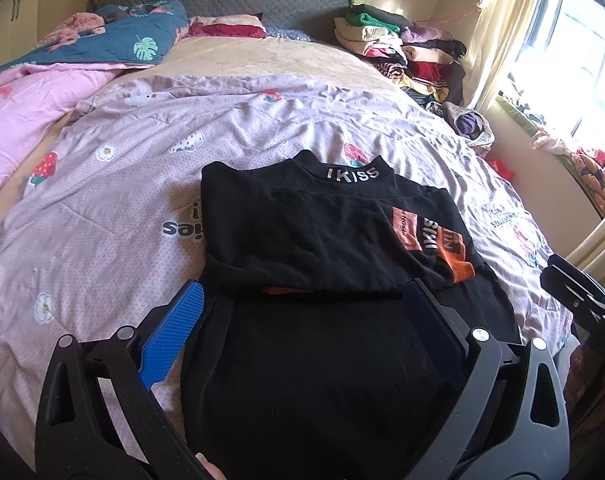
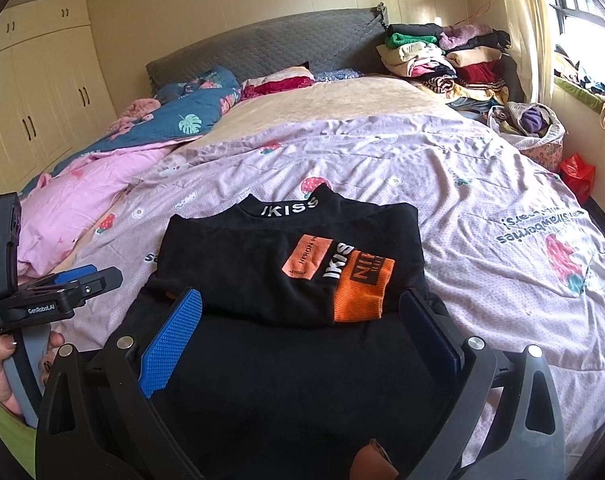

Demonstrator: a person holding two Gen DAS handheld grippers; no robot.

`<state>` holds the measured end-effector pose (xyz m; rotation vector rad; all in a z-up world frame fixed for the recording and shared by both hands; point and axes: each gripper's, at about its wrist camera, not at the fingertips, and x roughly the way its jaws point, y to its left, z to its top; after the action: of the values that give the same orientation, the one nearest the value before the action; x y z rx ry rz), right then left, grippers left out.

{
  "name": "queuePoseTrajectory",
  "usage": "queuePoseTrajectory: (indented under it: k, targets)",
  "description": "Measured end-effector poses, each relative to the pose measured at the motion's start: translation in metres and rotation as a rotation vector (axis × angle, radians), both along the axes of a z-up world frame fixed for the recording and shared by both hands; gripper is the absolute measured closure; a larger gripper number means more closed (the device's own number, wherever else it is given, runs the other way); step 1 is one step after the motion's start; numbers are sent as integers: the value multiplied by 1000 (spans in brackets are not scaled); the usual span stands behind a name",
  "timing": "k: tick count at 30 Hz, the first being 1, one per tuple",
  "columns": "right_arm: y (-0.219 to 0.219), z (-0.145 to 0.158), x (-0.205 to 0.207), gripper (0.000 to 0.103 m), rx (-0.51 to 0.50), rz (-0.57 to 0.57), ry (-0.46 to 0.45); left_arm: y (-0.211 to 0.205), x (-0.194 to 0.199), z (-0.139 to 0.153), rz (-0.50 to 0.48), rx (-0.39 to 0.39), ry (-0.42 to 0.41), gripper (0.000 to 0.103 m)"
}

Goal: Fold small clothes
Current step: 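Move both open tools back toward the hem of the black shirt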

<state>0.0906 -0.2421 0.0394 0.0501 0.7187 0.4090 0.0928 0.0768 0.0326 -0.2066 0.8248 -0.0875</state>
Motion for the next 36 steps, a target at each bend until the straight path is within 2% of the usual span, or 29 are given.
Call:
queuePoseTrajectory:
  k: [10,27,36]
  targets:
    - [-11,4,-21,4,5,3,-20,-7,-14,1,-18,22,-2,9]
    - [-23,1,-47,4,-9,8,4,-10,-38,-9,-42,42,28,9]
    - [-36,-10,-58,4,-11,-8,42,-5,-51,-19,-39,61,62,9]
